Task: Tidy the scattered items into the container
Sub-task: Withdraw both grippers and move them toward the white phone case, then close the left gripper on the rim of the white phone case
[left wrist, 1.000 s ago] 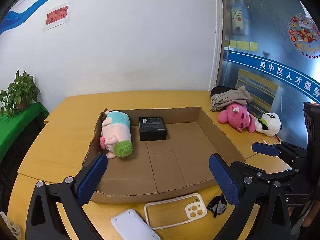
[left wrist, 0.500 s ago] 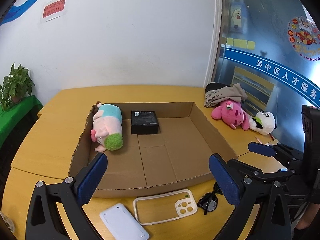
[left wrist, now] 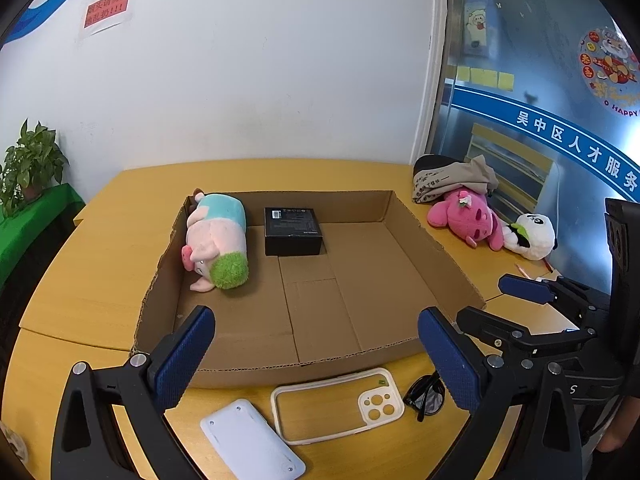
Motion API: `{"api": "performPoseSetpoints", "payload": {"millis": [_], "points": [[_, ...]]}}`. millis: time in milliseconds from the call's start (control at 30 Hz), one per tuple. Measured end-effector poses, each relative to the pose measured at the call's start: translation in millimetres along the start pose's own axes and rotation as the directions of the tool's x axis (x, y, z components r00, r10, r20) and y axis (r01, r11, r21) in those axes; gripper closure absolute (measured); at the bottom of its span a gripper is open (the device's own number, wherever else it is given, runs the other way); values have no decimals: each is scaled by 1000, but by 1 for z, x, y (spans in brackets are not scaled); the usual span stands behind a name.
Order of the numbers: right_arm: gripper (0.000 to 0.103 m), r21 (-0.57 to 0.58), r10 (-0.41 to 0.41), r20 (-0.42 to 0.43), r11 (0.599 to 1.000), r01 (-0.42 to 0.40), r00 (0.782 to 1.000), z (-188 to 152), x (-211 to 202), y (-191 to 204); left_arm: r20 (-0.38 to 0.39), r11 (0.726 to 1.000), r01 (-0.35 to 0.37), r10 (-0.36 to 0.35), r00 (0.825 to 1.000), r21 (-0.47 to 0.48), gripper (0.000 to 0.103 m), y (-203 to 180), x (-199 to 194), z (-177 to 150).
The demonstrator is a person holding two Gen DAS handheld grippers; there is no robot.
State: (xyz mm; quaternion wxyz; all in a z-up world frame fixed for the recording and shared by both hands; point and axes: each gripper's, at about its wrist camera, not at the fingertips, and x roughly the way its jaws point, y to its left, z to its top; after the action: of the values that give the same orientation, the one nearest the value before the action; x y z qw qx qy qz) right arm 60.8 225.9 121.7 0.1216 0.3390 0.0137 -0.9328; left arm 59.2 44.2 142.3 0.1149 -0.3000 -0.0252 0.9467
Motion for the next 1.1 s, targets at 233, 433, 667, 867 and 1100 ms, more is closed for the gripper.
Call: {"api": "performPoseSetpoints", "payload": {"millis": [233, 433, 667, 867, 1100], "points": [[23, 3, -1, -7, 1000, 1, 1000, -2, 1, -2, -7, 1000, 5, -5, 1000, -6, 0, 1, 3, -4], [23, 8, 2, -24, 1000, -2, 1000, -8, 5, -6, -39, 1000, 12, -12, 999, -10, 0, 6, 8, -13], [23, 0, 86, -164, 996, -87, 983, -39, 42, -5, -169, 1000, 24, -27, 985, -20, 1, 18, 36, -47], [24, 12, 129, -270, 991, -130, 954, -63, 87, 2, -286, 998, 45, -56, 957, -45, 7, 25, 76, -75], [28, 41, 172, -318, 985, -168, 932, -71, 118, 0, -387, 994, 72, -98, 917, -82, 25, 27, 118, -95]]}}
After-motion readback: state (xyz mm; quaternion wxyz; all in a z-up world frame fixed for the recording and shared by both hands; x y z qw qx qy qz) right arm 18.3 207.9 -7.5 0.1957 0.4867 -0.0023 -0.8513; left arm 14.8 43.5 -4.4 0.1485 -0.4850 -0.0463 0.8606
